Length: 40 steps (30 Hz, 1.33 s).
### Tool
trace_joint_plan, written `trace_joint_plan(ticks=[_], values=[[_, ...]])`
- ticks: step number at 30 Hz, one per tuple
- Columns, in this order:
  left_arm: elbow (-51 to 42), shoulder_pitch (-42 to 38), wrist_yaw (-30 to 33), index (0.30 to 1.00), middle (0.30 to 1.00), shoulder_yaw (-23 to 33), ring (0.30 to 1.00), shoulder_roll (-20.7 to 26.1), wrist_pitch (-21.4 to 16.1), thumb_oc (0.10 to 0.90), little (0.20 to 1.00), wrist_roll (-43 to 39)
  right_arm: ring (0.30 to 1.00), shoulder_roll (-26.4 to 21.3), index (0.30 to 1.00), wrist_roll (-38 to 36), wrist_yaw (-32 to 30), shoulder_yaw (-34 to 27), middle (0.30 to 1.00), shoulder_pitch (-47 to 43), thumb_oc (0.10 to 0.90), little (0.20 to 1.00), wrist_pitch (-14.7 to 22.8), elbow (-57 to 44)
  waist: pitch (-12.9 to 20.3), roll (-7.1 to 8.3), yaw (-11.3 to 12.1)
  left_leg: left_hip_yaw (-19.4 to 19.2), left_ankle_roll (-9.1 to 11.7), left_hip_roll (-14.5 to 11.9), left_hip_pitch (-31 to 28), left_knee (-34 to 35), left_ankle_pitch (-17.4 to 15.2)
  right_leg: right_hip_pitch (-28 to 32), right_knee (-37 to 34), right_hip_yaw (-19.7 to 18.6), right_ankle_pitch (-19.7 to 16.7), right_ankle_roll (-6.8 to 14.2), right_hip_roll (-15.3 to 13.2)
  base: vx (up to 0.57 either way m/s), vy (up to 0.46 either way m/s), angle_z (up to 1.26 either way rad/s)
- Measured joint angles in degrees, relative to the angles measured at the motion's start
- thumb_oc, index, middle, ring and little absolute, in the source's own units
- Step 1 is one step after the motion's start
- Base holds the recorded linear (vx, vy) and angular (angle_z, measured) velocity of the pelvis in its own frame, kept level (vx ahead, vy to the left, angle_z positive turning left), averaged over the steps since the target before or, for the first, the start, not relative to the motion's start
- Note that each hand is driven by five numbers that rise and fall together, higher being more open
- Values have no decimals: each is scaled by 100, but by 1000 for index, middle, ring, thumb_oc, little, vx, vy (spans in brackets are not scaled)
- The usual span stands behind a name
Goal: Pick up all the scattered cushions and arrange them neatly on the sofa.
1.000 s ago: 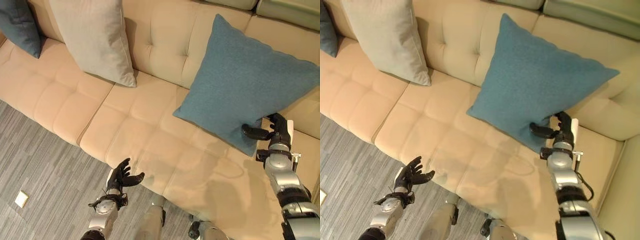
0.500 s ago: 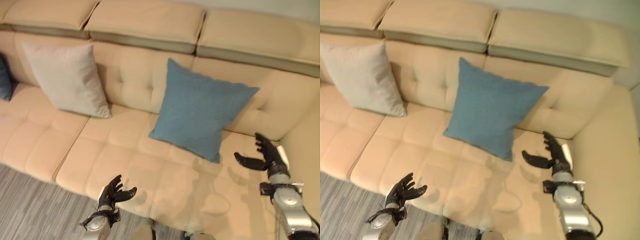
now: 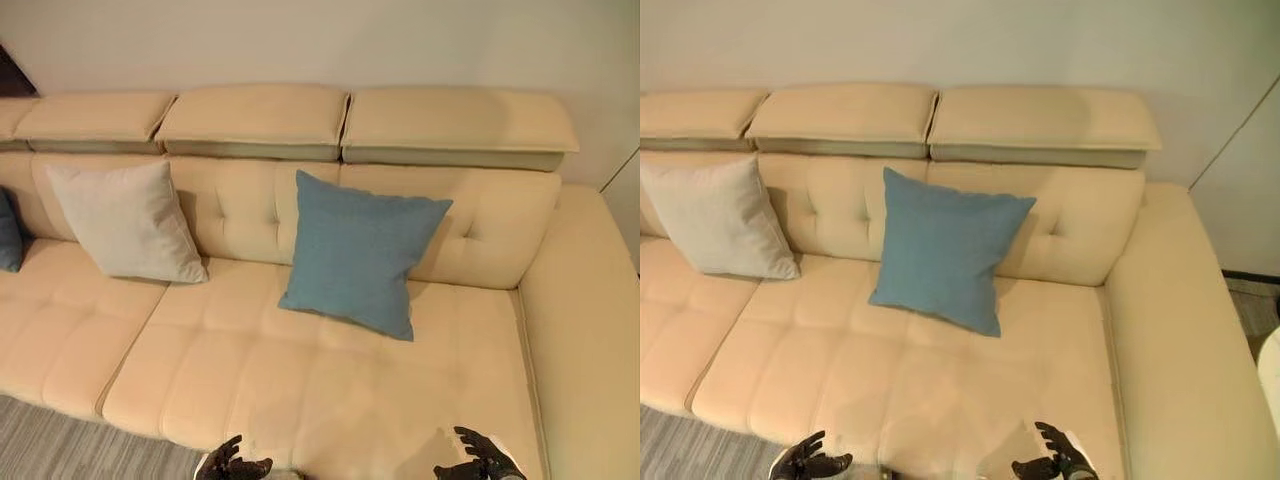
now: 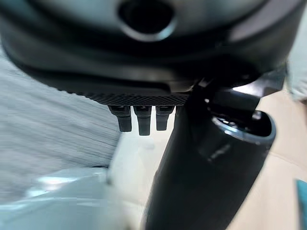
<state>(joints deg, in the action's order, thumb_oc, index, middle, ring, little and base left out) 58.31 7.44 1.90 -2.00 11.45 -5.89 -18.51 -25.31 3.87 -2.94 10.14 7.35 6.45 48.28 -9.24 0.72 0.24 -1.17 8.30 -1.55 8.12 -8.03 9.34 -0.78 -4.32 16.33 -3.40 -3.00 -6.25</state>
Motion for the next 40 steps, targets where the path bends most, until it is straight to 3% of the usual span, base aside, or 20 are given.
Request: trace_joint_plan(ticks=[2,4,5,8,12,17,20,23,24,25,27,28,29,30,31,32,33,37,40], values=[[17,-89,13,900,900,0,900,10,-6,800,900,80,900,-69,900,28,-37,-97,900,-73,800,900,-1,-56,14,-22,-145,-132,-112,-43,-275,-568,-584,3,-43,107,-92,69,-88,-100,19,19],[10,-156,6,900,900,-10,900,-4,-8,800,900,116,900,-83,900,29,-49,-152,900,-107,800,900,-6,-131,9,-63,-207,-160,-114,-108,-580,-529,-653,-11,-51,97,-97,78,-81,-99,51,26],[44,-256,8,900,900,-55,900,-28,-5,800,900,188,900,-77,900,29,-53,-171,900,-142,800,900,-6,-133,2,-78,-317,-173,-93,-170,-821,-537,-835,-29,-42,206,-171,129,-97,-111,58,31],[165,-451,16,900,900,-241,900,-96,-6,800,900,288,900,-22,900,32,-81,-172,900,-239,800,900,-18,-27,-13,-146,-450,-201,-101,-155,-1110,203,-821,-113,58,236,-170,394,-70,-157,98,39],[179,-589,15,900,900,-307,900,-165,3,800,900,363,900,141,900,50,-118,-186,900,-493,800,900,-128,322,-26,-225,-427,-227,-220,-169,-1360,1059,-869,-309,90,387,-391,534,-90,-199,124,20],[184,-558,128,900,900,-360,900,-151,1,800,900,409,900,165,900,212,-123,-162,900,-624,800,900,-165,438,-112,-311,-392,-135,-491,52,-1302,1059,-1037,-515,382,362,-435,780,-351,-276,139,5],[307,-525,127,900,900,-349,900,-17,6,800,900,482,900,168,900,269,-124,-166,900,-825,800,900,-208,517,-210,-212,-270,-293,-715,278,-1289,1063,-1000,-823,689,13,-596,865,-567,-296,93,-31],[409,-600,133,900,900,-350,900,102,6,800,900,647,900,207,900,302,-128,-150,900,-871,800,900,-215,536,-401,-82,-247,-320,-911,410,-1226,924,-1001,-920,959,-333,-480,1105,-699,-311,54,-10],[409,-606,127,900,900,-352,900,135,5,800,900,686,900,230,900,306,-132,-150,900,-860,800,900,-216,548,-447,-70,-256,-305,-985,402,-1192,906,-964,-961,1056,-551,-407,1277,-690,-260,33,31],[399,-621,133,900,900,-345,900,158,-1,800,900,744,900,267,900,306,-124,-149,900,-830,800,900,-223,719,-473,-146,-254,-234,-1149,295,-1100,900,-916,-1296,2061,-929,165,1295,-534,-159,19,36],[408,-577,140,900,900,-343,900,201,-1,800,900,756,900,313,900,305,-111,-152,900,-719,800,900,-267,776,-488,-161,-194,-130,-1106,235,-1046,935,-843,-1301,2781,-1111,602,1345,-416,-111,-53,30],[459,-482,148,900,900,-338,900,226,7,800,900,791,900,413,900,294,-135,-174,900,-686,800,900,-243,977,-434,-139,-97,-132,-1079,173,-972,1025,-727,-1144,3047,-1275,1123,1295,-314,-142,-105,20],[463,-422,156,900,900,-323,900,230,8,800,900,801,900,495,900,278,-141,-176,900,-697,800,900,-240,1202,-359,-169,-82,-82,-1006,91,-918,1081,-668,-1019,3134,-1283,1345,1295,-228,-88,-100,24],[450,-373,156,900,900,-295,900,264,2,800,900,809,900,611,900,273,-124,-149,900,-688,800,900,-286,1265,-262,-127,-43,2,-913,41,-854,1109,-543,-619,2611,-1155,1524,1237,-210,-100,-125,13],[480,-365,161,900,900,-273,900,277,11,800,900,808,900,653,900,273,-122,-143,900,-692,800,900,-287,1257,-265,-112,54,-24,-851,11,-868,1170,-501,-493,2270,-1026,1611,1002,-218,-79,-125,4],[586,-339,176,900,900,-230,900,172,100,800,900,808,900,653,900,272,-142,-165,900,-731,800,900,-329,1277,-222,-246,51,-62,-842,-131,-862,1255,-456,-393,1903,-894,1324,745,-16,-114,-131,-12],[639,-315,171,900,900,-227,900,132,118,800,900,800,900,637,900,260,-143,-166,900,-732,800,900,-329,1281,-181,-305,58,-64,-804,-197,-849,1249,-429,-366,1798,-907,1213,657,76,-95,-100,-20],[685,-263,273,900,900,-228,900,78,118,800,900,754,900,583,900,200,-258,-168,900,-794,800,900,-324,1209,134,-394,73,-179,-673,-444,-679,1205,-363,-502,1617,-1019,1079,564,361,-54,-87,-25],[679,-391,275,900,900,-240,900,15,115,800,900,754,900,586,900,175,-253,-144,900,-731,800,900,-328,1262,270,-348,52,-144,-665,-460,-674,1187,-360,-491,1631,-982,1084,558,373,-32,-69,6]])
